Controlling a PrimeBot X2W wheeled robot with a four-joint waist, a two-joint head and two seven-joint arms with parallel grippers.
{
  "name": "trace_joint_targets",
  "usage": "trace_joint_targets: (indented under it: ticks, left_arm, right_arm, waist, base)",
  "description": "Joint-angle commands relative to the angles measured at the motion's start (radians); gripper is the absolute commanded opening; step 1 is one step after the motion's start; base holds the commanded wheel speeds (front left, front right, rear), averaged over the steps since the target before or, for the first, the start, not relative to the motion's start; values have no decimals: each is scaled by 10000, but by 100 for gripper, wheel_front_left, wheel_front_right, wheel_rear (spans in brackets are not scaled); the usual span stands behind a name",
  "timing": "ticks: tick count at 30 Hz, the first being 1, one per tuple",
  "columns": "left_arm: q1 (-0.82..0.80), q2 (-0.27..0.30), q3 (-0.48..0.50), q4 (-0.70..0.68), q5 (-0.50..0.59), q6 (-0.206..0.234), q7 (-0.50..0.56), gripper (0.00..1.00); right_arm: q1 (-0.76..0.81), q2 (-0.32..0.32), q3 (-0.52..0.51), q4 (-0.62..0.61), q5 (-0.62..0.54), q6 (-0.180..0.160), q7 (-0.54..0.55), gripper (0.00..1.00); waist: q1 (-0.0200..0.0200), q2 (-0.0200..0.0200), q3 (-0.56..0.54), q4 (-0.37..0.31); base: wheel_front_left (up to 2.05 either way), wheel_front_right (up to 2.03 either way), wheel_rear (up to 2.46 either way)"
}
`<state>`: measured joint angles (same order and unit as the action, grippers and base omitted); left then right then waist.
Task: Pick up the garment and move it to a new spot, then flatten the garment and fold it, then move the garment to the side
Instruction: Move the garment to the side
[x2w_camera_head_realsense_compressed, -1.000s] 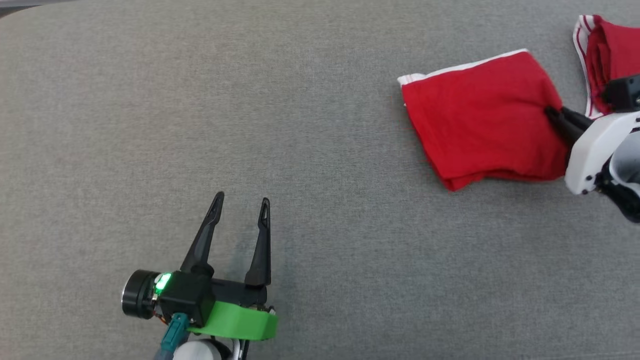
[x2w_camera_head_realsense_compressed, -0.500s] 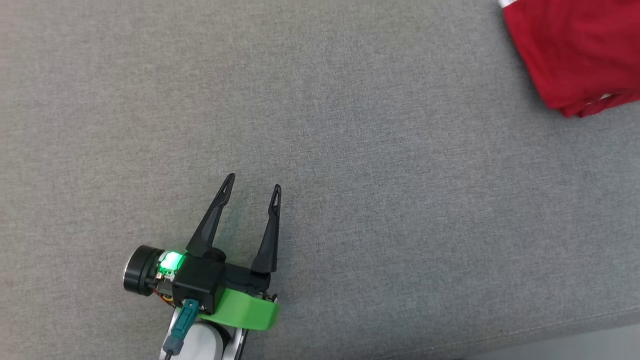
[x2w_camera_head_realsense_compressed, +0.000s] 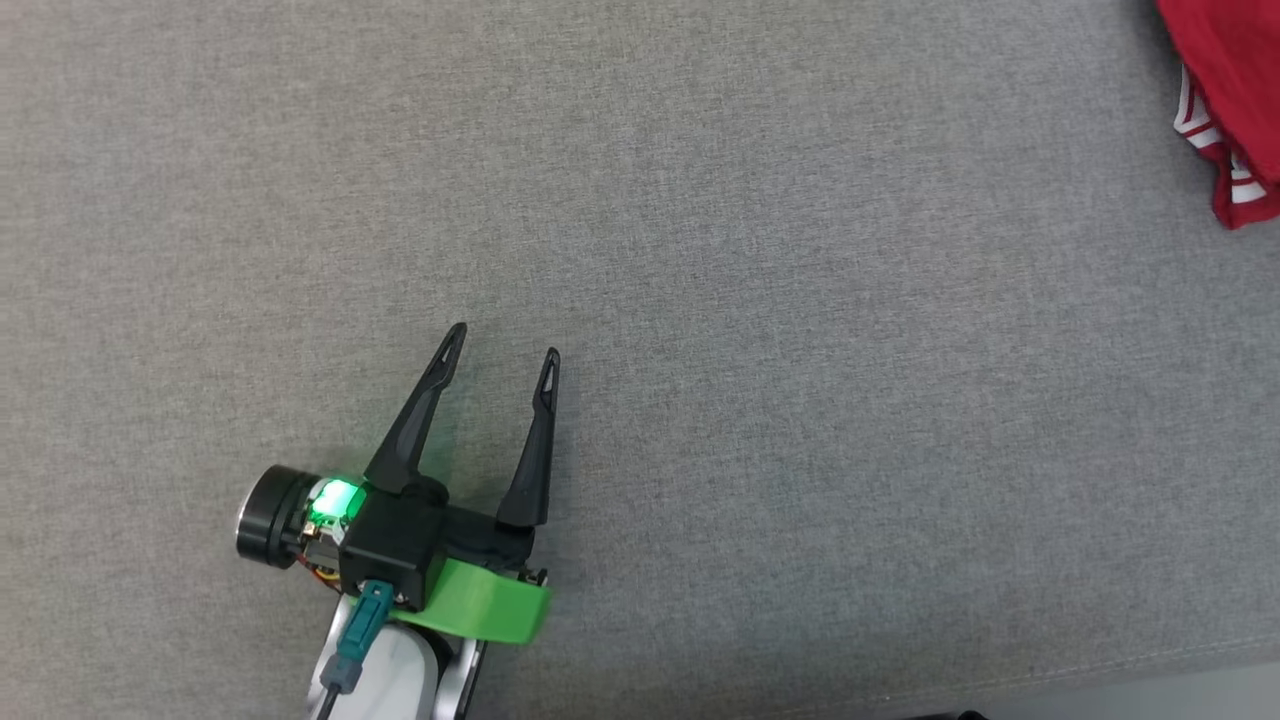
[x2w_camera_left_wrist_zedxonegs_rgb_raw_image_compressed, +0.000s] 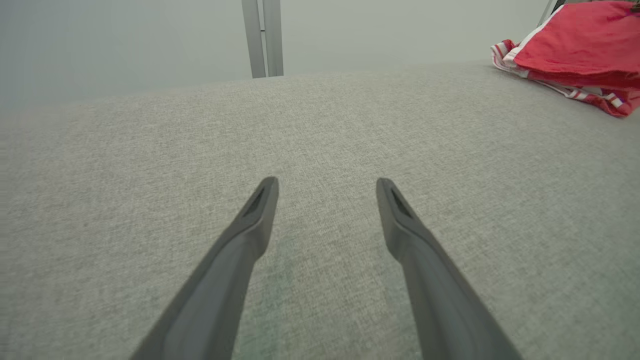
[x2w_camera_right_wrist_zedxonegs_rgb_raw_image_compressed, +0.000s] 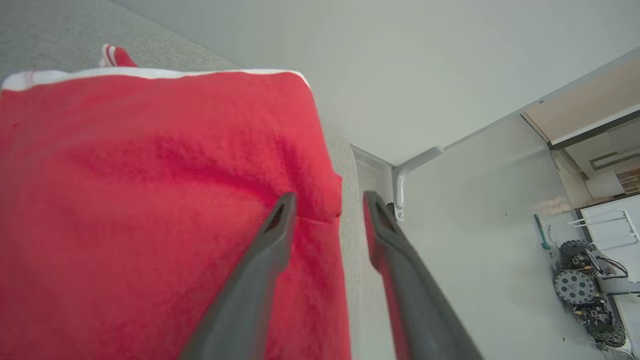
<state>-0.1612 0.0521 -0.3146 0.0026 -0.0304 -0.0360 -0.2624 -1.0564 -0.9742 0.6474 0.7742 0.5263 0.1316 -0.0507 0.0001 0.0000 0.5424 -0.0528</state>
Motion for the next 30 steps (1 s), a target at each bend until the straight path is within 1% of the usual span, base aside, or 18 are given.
trace_joint_targets:
  ticks: [1, 5, 7, 10, 12, 14, 18, 22, 25, 27, 30]
  left_arm:
    - [-174, 50, 4, 20, 100, -9, -28, 100]
    - [-51, 35, -48, 106, 1, 92, -28, 100]
    - [105, 27, -13, 157, -96, 177, -28, 100]
    - [349, 16, 81, 219, -255, 343, -28, 100]
    - [541, 8, 191, 235, -436, 508, -30, 100]
    - [752, 5, 368, 244, -628, 689, -28, 100]
    - [1286, -2, 660, 294, -1013, 1009, -28, 100]
    - [1710, -2, 811, 383, -1277, 1011, -30, 100]
    - [2023, 0, 979, 471, -1576, 979, -28, 100]
    - [2196, -1, 1089, 494, -1844, 955, -28, 100]
    - [2506, -1, 1244, 414, -2028, 1085, -28, 100]
  right_arm:
    - [-194, 147, -296, 392, -415, -18, -304, 100]
    - [158, 1037, -1135, 1497, -1434, -18, -1144, 100]
    - [495, 1594, -1541, 1795, -1534, -18, -1572, 100]
    - [1172, 2306, -1997, 1858, -1668, -18, -1993, 100]
    - [1794, 2851, -2324, 1648, -1585, -18, -2106, 100]
    - [2385, 3361, -2694, 1075, -1565, -18, -2149, 100]
    - [4115, 4402, -3526, -236, -1871, -18, -2135, 100]
    - [5593, 5483, -4325, -1459, -2250, -18, -2140, 100]
    - [6771, 6411, -4845, -2409, -2616, -16, -2135, 100]
    - [7377, 6842, -5011, -3003, -2757, -16, -2135, 100]
    - [8190, 7392, -5242, -3873, -2820, -16, -2136, 100]
  waist:
    - [-1, 0, -108, 91]
    - [-1, 0, -588, 225]
    - [-1, 0, -934, 288]
    - [-1, 0, -1595, 374]
    - [-1, 0, -2092, 430]
    - [-1, 0, -2567, 444]
    - [-1, 0, -3487, 385]
    - [-1, 0, -4213, 308]
    - [-1, 0, -4662, 274]
    - [-1, 0, -4916, 258]
    - [-1, 0, -5228, 189]
  base:
    - [0, 0, 0]
    - [0, 0, 0]
    - [0, 0, 0]
    - [0, 0, 0]
    - [0, 0, 0]
    - [0, 0, 0]
    - [0, 0, 0]
    - [0, 0, 0]
    - [0, 0, 0]
    - [0, 0, 0]
    - [0, 0, 0]
